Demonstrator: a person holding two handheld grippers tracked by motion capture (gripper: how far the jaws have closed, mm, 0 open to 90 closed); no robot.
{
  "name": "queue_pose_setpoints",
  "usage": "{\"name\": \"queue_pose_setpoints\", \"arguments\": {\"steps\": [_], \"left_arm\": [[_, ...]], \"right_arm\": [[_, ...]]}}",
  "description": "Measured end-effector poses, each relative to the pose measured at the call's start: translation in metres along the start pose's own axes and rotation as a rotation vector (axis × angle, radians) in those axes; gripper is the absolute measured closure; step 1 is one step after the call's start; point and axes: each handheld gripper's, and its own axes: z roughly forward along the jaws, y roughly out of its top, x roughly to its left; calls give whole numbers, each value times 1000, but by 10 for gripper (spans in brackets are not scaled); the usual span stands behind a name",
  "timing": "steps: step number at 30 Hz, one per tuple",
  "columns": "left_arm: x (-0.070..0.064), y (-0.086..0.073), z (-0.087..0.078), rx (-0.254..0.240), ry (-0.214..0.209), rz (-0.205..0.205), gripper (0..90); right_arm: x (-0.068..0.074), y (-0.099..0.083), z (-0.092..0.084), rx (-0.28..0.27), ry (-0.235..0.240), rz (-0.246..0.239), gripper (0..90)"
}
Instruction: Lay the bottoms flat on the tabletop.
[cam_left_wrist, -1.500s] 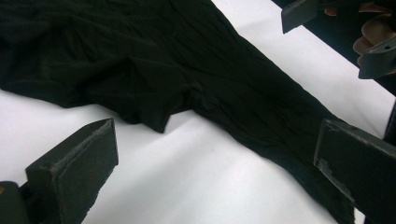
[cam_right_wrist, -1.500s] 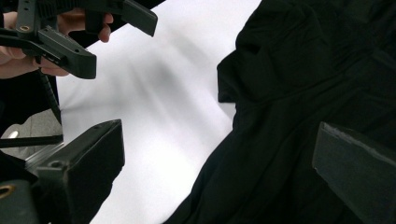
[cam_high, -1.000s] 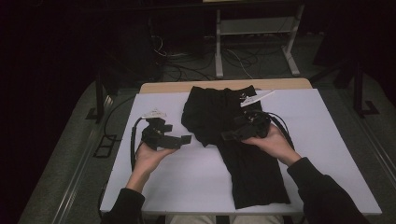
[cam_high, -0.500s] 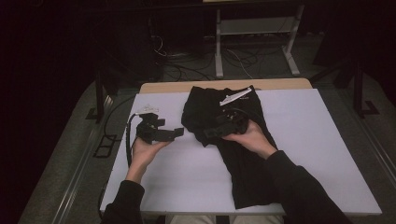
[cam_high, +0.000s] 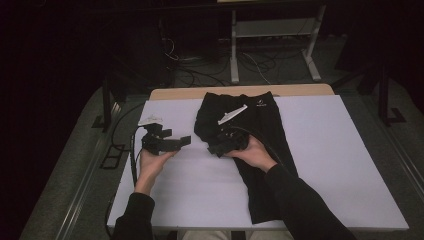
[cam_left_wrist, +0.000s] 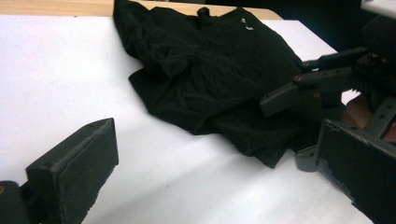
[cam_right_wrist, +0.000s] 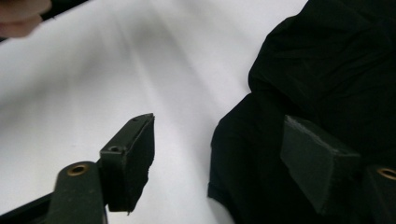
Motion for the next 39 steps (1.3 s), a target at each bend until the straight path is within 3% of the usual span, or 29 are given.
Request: {"name": "queue_pose_setpoints", "arguments": {"steps": [3, 5, 8, 10, 11, 13, 14, 15, 17, 19, 21, 27, 33, 39], "left_arm": [[0, 1, 0, -30, -27, -27, 0], [-2, 2, 0, -32, -23, -15, 0], [-4, 1, 2, -20, -20, -5, 0], [-4, 0, 5, -8, -23, -6, 0], [-4, 0, 6, 0, -23, -1, 0], [-6, 0, 9, 10, -24, 3, 0], [-6, -1, 10, 14, -27, 9, 0], [-7, -1, 12, 20, -28, 7, 0], [-9, -1, 16, 33, -28, 19, 0], [-11, -2, 21, 46, -28, 27, 0], [-12, -3, 26, 59, -33, 28, 0], [-17, -7, 45, 80, -49, 28, 0], [-16, -14, 78, 98, -66, -5, 1], [-20, -10, 115, 100, -65, -1, 80]], "right_arm": [[-2, 1, 9, 12, -5, -1, 307], [-3, 0, 14, 17, -21, -6, 339], [-4, -1, 21, 43, -60, -10, 436], [-4, -2, 25, 69, -110, -26, 507], [-4, -3, 27, 77, -127, -36, 551], [-4, -3, 26, 75, -154, -40, 732], [-5, -2, 26, 80, -146, -39, 828], [-5, -1, 24, 86, -139, -41, 868], [-6, 2, 19, 70, -126, -37, 874], [-11, 4, 9, 19, -103, -9, 874], [-19, 6, -4, -44, -90, 34, 875], [-53, 1, -39, -186, -116, 187, 875], [-79, -13, -53, -236, -127, 296, 874], [-90, -23, -54, -248, -117, 326, 874]]}}
